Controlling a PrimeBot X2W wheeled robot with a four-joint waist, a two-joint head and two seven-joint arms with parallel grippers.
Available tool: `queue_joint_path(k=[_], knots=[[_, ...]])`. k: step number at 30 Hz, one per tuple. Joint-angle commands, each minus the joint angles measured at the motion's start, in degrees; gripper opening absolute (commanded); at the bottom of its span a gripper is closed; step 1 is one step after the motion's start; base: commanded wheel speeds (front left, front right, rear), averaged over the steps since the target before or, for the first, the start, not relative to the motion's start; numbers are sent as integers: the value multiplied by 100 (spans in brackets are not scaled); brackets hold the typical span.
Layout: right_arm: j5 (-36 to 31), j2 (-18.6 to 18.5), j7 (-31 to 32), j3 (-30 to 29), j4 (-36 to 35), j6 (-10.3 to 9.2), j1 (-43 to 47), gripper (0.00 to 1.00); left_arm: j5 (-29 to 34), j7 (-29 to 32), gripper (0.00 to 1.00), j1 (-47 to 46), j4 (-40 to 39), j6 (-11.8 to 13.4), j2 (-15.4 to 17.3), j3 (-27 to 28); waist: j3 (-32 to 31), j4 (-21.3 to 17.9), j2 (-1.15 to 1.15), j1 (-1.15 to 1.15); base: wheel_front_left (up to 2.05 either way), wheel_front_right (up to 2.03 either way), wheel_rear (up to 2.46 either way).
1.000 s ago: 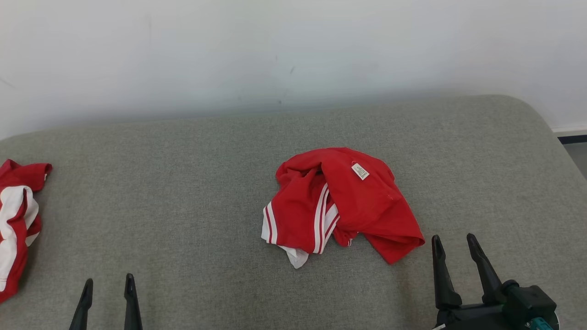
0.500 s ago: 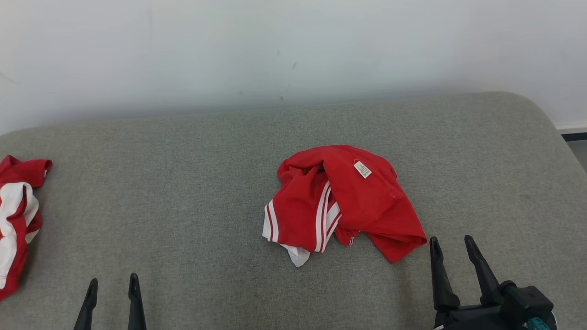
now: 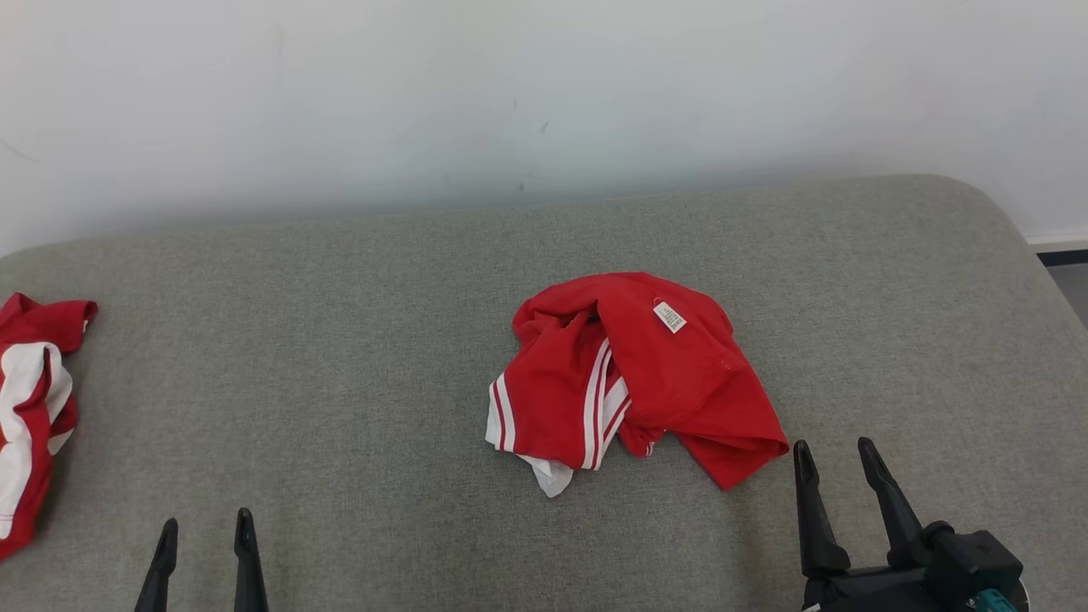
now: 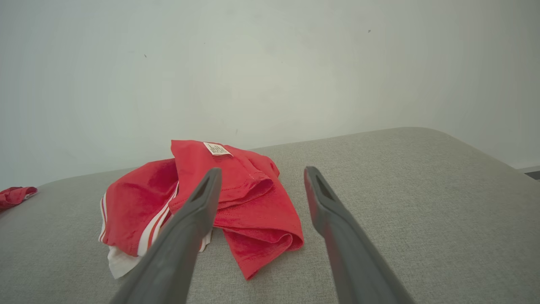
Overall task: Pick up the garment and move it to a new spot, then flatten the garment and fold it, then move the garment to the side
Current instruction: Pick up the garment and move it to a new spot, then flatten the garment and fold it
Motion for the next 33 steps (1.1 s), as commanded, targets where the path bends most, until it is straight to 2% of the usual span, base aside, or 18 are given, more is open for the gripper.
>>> queue_joint_path(k=[1,33], knots=[[37,7,-4,16,-1,-13,5,100,4,-16,100,13,12,24,-12,13,4,-7,0,0,0,0,0],[26,7,-3,-1,-7,-13,-36,100,20,-16,100,-70,-17,64,-12,5,86,36,0,0,0,0,0]])
